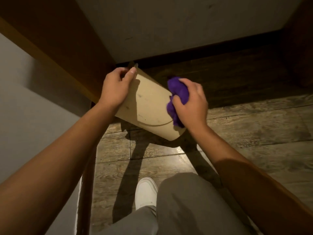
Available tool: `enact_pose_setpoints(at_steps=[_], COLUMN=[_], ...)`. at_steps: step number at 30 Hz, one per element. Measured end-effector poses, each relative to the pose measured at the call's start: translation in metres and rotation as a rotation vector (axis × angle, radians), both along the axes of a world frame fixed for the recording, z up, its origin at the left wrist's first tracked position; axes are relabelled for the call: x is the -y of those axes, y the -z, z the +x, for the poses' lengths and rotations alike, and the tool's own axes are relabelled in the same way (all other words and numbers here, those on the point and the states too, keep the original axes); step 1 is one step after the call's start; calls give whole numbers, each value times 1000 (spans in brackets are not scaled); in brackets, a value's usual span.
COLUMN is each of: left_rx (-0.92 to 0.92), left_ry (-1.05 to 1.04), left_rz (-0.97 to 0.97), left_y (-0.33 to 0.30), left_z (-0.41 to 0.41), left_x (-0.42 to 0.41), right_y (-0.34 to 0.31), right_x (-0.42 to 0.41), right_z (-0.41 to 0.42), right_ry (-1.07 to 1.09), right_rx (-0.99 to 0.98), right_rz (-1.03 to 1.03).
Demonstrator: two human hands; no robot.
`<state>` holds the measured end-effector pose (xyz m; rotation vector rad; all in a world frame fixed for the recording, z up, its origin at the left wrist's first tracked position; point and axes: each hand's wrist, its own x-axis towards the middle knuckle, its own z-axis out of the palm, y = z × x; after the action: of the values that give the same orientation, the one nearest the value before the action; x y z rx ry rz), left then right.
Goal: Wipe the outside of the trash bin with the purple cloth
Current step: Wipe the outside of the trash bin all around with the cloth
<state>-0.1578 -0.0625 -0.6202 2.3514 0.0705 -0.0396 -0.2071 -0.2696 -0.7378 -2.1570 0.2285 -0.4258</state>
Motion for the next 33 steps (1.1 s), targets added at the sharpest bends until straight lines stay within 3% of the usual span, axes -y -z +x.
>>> enact_pose_setpoints(at_steps=[4,7,9,15,20,26,29,33], left_rx=[167,157,147,74,15,-2,4,175], left_ry=[57,-15,-16,142,176,67,17,-70], left_rz=[144,135,120,-157,-305,-213,-262,-316], left_y=[24,31,26,11,4,3,2,5], left_z=[-56,-62,-49,-27,-6,5,4,-7], left_x=[-24,-37,-32,0,16,2,1,3], right_y=[13,23,10,-56,-53,-1,23,43], right_x=[-15,-15,-20,-52,-80,-49,-23,16], right_z=[0,-9,-6,3,-2,1,-6,-14], right_ry=[-73,-52,-54,-89,-115,-89,-38,51], right_rx=[-122,-191,-139,111,133,-33,-143,-340], right_rz=[-146,-96,2,214,51,-81,-97,-94])
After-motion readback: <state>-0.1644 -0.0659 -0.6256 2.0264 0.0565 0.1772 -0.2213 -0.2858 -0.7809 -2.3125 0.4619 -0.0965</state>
